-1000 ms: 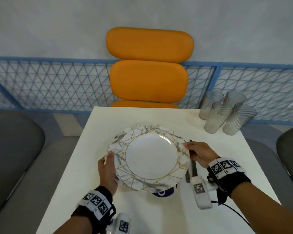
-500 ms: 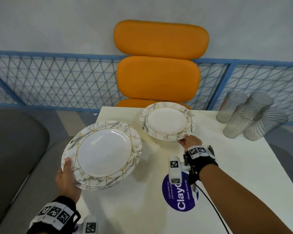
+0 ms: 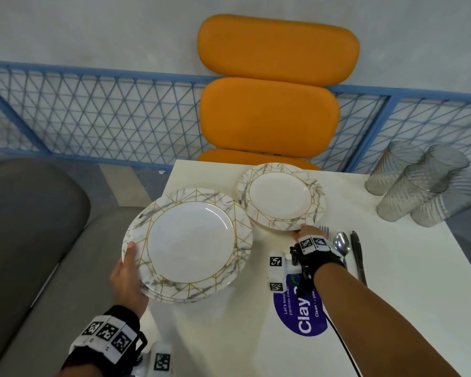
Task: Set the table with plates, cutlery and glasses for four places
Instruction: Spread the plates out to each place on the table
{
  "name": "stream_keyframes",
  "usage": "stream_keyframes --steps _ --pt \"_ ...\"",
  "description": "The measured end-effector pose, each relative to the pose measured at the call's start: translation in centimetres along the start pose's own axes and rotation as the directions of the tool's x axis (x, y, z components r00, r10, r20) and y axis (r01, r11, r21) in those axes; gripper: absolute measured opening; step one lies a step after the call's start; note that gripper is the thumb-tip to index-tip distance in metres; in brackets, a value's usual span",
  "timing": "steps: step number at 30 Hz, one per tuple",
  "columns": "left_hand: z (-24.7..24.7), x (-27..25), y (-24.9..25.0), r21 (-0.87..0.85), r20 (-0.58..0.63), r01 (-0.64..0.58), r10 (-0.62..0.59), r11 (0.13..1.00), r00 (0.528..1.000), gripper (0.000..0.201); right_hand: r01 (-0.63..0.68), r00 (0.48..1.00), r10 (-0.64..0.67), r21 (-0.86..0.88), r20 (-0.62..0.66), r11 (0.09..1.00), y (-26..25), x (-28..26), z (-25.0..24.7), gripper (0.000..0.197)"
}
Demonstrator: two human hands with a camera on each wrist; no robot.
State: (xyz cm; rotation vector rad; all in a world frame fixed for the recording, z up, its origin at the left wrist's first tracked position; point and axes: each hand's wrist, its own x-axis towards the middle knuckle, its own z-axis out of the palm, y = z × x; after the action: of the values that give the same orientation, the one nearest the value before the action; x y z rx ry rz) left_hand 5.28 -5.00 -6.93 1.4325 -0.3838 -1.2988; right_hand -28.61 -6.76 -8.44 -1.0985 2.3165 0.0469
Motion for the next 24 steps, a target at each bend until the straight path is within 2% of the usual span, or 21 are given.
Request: stream_keyframes --steps 3,5,8,9,10,11,12,13,14,16,18,21,22,24 --pt "-0.4 -0.2 0.3 -0.005 0.006 0.005 -0.005 1.000 1.000 0.042 0.009 1.000 -0.008 -0.067 0.006 0.998 0.3 -0.4 0.0 0.029" --pt "-0.8 -0.4 0.7 -0.004 0.007 0.010 -0.010 1.000 1.000 0.040 -0.024 1.000 0.023 -0.023 -0.002 0.999 0.6 -1.1 -0.1 0.022" --pt "-1.3 -0.6 1.0 -0.003 0.020 0.015 -0.014 1.000 1.000 0.030 -0.079 0.996 0.086 0.219 -0.025 0.973 0.5 -1.5 0.1 0.031" --pt "-1.5 -0.8 1.0 -0.004 0.027 0.015 -0.015 1.000 1.000 0.031 -0.090 0.993 0.114 0.366 -0.042 0.926 0.4 -1.2 0.4 0.035" --pt "-1.7 -1.0 0.9 -0.013 0.026 0.018 -0.017 1.000 1.000 0.033 -0.079 0.990 0.129 0.546 -0.055 0.834 -0.1 -1.4 0.9 0.039" --pt "-1.8 -1.5 0.9 -0.023 0.024 0.016 -0.016 1.000 1.000 0.035 -0.032 0.987 0.137 0.713 -0.089 0.701 -0.6 -2.2 1.4 0.037" --pt "-1.9 -1.9 0.9 -0.027 0.023 0.010 -0.009 1.000 1.000 0.036 -0.008 0.991 0.114 0.805 -0.074 0.593 -1.5 -3.6 1.9 0.030" --pt "-2.0 -2.5 0.9 -0.029 0.031 0.007 -0.006 1.000 0.999 0.036 0.005 0.999 0.036 0.860 -0.027 0.511 -2.5 -5.5 2.2 0.024" --pt "-2.1 -2.9 0.8 -0.030 0.036 0.007 -0.006 1.000 0.999 0.037 0.015 0.998 -0.067 0.883 0.019 0.470 -3.5 -7.3 2.6 0.023" --pt "-2.9 -4.0 1.1 -0.044 0.040 0.018 -0.017 0.999 0.999 0.037 0.081 0.971 -0.233 0.839 0.056 0.539 -4.8 -10.3 3.5 0.032" --pt "-3.2 -4.4 1.4 -0.041 0.043 0.010 -0.009 0.999 0.999 0.029 0.139 0.972 -0.236 0.818 -0.003 0.559 -5.1 -10.7 3.7 0.030" --pt "-4.5 -5.5 2.3 -0.049 0.012 -0.001 0.002 0.999 1.000 0.008 0.039 0.969 -0.237 0.904 0.070 0.425 -4.8 -11.2 3.8 0.027" --pt "-5.1 -5.6 2.5 -0.058 0.003 0.000 0.000 0.998 1.000 0.011 -0.008 0.963 -0.246 0.929 0.106 0.371 -4.8 -11.6 3.7 0.025" --pt "-6.7 -5.7 3.1 -0.049 -0.018 0.001 -0.002 0.999 1.000 0.033 -0.075 0.956 -0.254 0.958 0.148 0.276 -4.4 -11.8 3.8 0.032"
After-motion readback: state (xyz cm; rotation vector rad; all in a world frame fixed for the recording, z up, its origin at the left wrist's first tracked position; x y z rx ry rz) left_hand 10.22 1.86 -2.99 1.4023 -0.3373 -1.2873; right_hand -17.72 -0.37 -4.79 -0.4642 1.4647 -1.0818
